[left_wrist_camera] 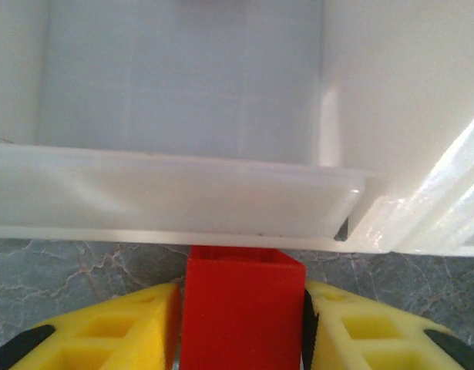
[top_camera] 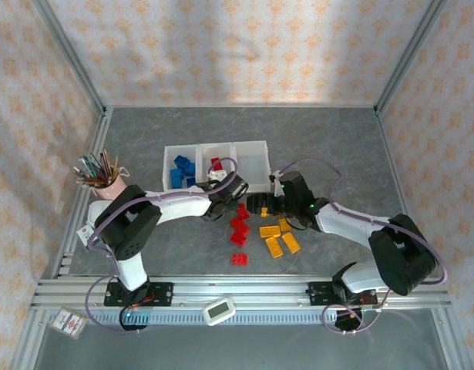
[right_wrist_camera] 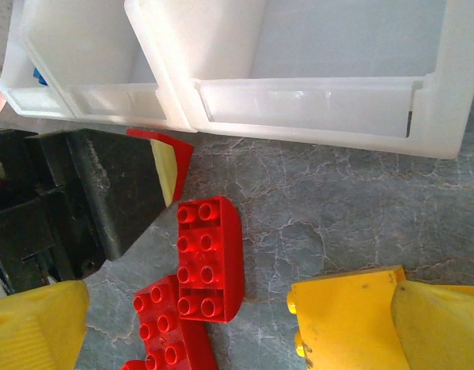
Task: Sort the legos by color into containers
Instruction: Pick up the lego from the center of the table, then place the lego in the container.
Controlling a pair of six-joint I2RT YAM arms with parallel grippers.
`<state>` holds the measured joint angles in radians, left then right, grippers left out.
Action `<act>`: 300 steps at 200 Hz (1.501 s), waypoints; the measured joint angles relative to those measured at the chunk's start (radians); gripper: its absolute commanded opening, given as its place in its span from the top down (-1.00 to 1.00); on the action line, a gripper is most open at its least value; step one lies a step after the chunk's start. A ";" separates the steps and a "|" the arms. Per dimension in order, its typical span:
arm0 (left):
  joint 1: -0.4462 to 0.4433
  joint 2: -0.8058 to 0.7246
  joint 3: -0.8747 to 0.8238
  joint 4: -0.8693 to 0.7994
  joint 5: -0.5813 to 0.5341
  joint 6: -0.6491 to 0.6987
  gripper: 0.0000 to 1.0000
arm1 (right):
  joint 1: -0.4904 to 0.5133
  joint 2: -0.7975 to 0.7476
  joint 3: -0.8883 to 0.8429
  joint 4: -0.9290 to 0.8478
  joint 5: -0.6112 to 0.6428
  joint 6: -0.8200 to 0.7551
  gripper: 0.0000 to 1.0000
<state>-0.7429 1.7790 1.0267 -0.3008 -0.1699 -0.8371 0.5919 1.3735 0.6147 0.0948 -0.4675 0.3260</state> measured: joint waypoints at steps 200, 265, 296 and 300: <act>0.032 -0.319 -0.038 -0.068 -0.049 0.032 0.46 | 0.000 -0.039 0.123 -0.048 0.020 -0.004 -0.99; 0.165 -0.080 0.228 -0.066 -0.106 0.140 0.46 | -0.007 0.036 0.182 -0.022 0.079 0.033 -0.99; 0.205 0.049 0.309 -0.066 -0.108 0.175 0.44 | -0.013 0.063 0.203 -0.010 0.092 0.033 -1.00; 0.209 0.063 0.317 -0.067 -0.108 0.178 0.43 | -0.013 0.065 0.204 -0.010 0.094 0.033 -0.99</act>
<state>-0.5335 1.8420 1.3441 -0.3676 -0.2779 -0.6590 0.5785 1.4384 0.8185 0.0853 -0.3737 0.3592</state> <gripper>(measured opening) 0.288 0.997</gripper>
